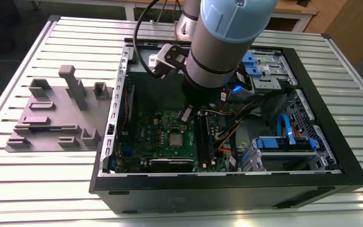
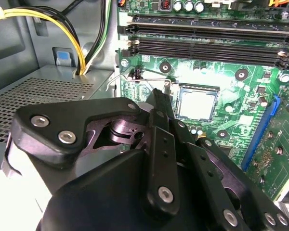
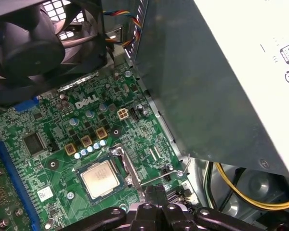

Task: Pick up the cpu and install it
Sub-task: 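Close the cpu cover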

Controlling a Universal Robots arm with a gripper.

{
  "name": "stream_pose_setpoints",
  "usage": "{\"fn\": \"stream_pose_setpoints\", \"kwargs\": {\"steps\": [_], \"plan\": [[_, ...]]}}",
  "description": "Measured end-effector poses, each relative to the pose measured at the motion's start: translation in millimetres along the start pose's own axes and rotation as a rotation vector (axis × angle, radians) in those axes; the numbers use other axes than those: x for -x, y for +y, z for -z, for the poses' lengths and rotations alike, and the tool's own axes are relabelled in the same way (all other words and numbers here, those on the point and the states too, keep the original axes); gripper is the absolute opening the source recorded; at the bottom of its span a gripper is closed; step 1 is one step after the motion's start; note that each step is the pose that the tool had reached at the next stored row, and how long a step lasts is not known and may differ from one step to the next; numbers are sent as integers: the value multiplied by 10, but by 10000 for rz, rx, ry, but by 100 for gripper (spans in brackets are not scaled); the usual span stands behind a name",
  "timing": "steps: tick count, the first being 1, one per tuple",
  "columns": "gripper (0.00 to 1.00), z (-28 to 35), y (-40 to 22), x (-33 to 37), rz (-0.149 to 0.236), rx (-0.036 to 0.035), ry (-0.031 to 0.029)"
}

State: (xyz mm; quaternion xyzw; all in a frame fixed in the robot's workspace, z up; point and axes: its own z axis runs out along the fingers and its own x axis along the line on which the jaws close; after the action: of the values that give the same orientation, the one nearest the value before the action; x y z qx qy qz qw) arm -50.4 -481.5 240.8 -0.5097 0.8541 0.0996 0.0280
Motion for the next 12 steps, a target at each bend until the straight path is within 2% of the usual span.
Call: {"fn": "stream_pose_setpoints", "kwargs": {"steps": [12], "plan": [[10, 5, 6, -35, 5, 1, 1]]}}
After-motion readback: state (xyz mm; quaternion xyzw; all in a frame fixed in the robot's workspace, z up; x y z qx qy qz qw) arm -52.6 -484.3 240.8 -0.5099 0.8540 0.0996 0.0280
